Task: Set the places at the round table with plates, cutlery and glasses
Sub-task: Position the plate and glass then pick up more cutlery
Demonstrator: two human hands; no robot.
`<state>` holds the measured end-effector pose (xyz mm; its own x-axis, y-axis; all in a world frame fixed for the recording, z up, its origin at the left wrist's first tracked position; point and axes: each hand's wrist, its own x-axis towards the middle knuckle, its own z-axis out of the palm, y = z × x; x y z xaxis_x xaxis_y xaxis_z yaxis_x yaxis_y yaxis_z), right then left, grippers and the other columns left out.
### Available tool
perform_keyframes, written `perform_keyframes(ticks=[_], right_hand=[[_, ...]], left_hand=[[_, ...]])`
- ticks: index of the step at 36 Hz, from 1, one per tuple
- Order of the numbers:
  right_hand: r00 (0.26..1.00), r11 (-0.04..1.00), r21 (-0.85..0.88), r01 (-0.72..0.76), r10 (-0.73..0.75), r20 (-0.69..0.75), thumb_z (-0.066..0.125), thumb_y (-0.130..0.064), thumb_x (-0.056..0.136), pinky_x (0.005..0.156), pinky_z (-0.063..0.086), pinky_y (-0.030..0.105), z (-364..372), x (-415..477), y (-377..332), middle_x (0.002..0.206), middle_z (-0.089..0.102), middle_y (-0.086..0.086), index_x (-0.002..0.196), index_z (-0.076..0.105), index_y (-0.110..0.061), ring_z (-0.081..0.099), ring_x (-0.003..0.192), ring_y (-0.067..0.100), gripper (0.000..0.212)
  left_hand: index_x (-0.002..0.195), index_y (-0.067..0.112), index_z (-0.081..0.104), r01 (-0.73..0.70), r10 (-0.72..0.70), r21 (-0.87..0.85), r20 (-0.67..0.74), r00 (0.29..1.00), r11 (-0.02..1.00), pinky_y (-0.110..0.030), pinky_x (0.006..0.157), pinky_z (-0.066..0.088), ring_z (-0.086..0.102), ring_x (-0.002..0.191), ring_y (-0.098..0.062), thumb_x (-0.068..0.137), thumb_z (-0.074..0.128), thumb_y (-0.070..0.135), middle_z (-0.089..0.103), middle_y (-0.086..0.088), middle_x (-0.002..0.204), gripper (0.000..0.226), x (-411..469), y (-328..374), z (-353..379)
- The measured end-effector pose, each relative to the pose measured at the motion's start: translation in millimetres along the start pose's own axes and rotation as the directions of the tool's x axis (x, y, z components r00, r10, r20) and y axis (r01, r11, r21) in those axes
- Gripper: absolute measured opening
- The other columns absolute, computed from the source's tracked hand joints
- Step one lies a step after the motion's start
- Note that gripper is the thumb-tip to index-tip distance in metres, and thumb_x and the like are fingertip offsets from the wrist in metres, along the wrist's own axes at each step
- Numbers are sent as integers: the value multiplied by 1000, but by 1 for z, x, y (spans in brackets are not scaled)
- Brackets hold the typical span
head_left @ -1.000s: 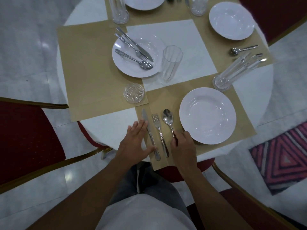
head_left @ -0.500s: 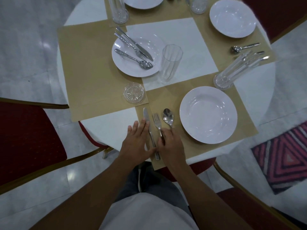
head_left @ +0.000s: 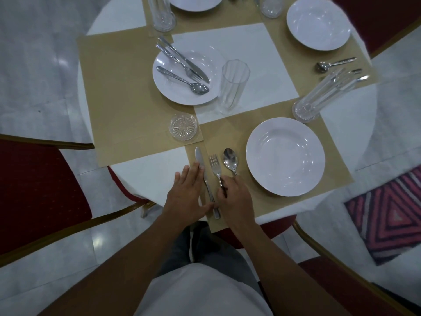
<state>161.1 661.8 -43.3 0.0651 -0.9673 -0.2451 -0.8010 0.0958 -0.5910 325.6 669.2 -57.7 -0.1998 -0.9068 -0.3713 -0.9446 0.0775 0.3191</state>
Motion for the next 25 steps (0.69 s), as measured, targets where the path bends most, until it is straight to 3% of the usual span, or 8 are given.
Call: perform_keyframes(ticks=[10,16,25], right_hand=[[998,996,89,-18,24,-65,57,-17,98,72,53,33,-4,-3,4,94,60,-1,114,67,-16,56,82,14,19],[975,999,44,-27,36,-221,62,-12,95,75,56,38,-10,-14,17,97,57,0,113,67,-10,56,86,17,18],[970,999,-9,-38,34,-242,65,-10,93,80,56,40,-14,-22,30,99,54,0,111,64,-11,52,92,17,18]], left_hand=[[157,15,-2,0,0,-12,-17,1000,1000,-46,122,6,-3,152,-28,78,41,82,-7,-3,165,112,-1,0,-1],[157,16,-5,-2,2,0,-12,1000,1000,-44,121,2,-4,151,-28,78,47,81,-10,-2,165,115,-1,0,0],[156,23,-5,11,-16,-93,-50,999,996,-43,121,5,-1,152,-25,78,53,77,-7,2,165,112,-2,0,-1]])
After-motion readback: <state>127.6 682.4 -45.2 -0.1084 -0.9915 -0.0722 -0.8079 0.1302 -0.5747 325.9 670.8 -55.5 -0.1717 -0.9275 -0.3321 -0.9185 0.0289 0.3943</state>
